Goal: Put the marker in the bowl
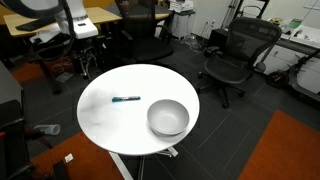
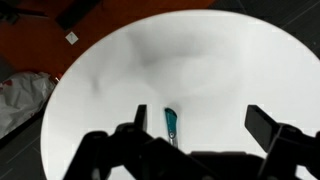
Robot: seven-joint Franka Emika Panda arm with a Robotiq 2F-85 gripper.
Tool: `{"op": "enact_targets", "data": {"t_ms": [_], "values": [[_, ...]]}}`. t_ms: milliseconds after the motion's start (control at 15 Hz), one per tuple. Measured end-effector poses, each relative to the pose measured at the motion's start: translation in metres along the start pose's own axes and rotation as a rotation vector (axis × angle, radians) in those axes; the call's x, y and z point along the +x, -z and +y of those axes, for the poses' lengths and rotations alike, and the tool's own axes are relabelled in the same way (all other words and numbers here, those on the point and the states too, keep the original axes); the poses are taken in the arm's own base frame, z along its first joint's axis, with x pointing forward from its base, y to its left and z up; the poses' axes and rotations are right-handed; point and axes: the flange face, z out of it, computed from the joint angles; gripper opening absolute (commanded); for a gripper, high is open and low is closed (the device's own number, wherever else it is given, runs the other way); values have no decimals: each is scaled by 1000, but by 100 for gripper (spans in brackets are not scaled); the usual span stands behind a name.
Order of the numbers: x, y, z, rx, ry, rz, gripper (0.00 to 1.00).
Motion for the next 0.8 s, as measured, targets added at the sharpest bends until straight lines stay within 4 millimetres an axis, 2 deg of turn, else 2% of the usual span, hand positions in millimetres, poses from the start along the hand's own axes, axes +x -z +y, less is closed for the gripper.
{"op": "enact_targets", "data": {"t_ms": [400,800], "values": [[31,-21,16,-12,-38,102,100],[46,-44,0,-7,-25,117,100]]}}
